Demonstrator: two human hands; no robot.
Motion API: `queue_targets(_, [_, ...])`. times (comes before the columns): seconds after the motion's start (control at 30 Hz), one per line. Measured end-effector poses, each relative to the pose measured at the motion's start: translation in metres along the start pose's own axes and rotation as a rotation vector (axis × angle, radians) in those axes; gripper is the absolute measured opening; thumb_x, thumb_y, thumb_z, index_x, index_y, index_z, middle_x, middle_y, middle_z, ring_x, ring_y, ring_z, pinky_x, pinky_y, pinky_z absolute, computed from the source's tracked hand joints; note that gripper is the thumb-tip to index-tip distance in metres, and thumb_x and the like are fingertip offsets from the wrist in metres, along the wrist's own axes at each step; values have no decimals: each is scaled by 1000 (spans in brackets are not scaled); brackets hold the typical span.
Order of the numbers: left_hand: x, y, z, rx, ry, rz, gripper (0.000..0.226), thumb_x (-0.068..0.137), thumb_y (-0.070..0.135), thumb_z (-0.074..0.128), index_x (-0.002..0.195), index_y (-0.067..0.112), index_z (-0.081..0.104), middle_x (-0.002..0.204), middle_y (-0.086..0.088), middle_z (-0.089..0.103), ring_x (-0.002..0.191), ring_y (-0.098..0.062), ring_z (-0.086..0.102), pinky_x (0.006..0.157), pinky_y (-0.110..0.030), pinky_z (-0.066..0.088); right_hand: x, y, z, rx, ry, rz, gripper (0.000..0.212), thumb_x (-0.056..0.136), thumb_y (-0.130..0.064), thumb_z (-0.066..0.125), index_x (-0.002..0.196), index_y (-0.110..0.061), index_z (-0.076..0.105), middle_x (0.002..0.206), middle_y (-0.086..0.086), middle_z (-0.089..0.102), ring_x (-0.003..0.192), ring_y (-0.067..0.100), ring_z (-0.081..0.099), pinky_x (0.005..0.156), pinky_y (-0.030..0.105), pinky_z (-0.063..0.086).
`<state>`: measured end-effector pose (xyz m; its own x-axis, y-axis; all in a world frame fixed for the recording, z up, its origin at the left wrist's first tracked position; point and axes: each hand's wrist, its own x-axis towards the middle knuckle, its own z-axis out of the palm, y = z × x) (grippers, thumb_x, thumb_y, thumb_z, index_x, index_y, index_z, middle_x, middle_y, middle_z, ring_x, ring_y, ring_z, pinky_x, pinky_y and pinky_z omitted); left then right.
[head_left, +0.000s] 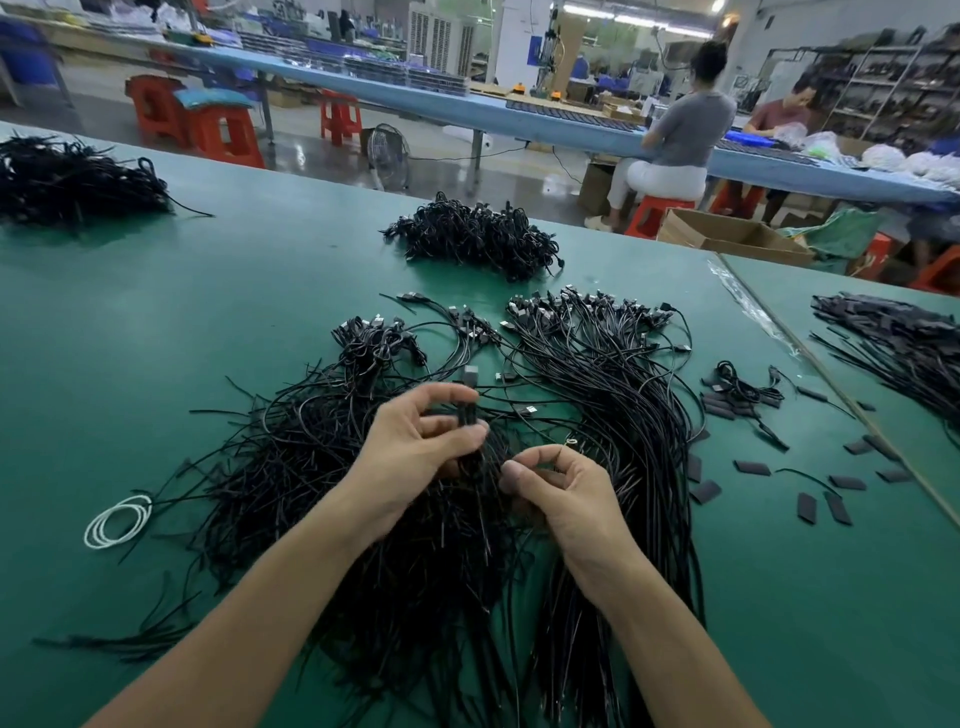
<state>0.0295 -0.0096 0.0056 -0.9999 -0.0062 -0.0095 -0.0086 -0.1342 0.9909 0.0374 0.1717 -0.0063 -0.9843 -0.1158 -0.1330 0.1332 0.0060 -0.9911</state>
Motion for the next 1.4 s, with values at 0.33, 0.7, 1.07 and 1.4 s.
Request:
queue_targets(0.33, [112,4,-50,885,415,209,42,98,6,58,136,22,54,128,-14,63,84,-19,64,83,-22,53,36,9,-34,-1304,244,-73,42,101,-32,52,141,-21,47,135,4,50,122,24,44,100,35,40])
queue_targets(0.7, [96,-5,-30,1137,280,545,46,86,-3,58,124,21,64,119,-4,62,112,-21,53,95,-31,41,37,-6,-9,-770,156,-194,23,102,-29,52,102,-17,72,84,-2,68,72,4,59,65,20,46])
queue_targets(1.07, [73,-29,-2,957,-109,354,37,105,33,44,104,6,68,127,-9,58,117,-23,54,104,-42,42,-8,-53,6,-443,-143,-415,20,79,-27,59,65,-18,71,64,4,64,57,17,54,57,31,43])
queue_targets(1.4, [28,13,-45,452,590,858,35,91,33,64,66,34,39,50,14,38,45,3,38,43,-7,27,15,-28,-78,-462,669,-173,27,91,-16,56,69,-1,59,37,-13,39,34,3,27,36,20,26])
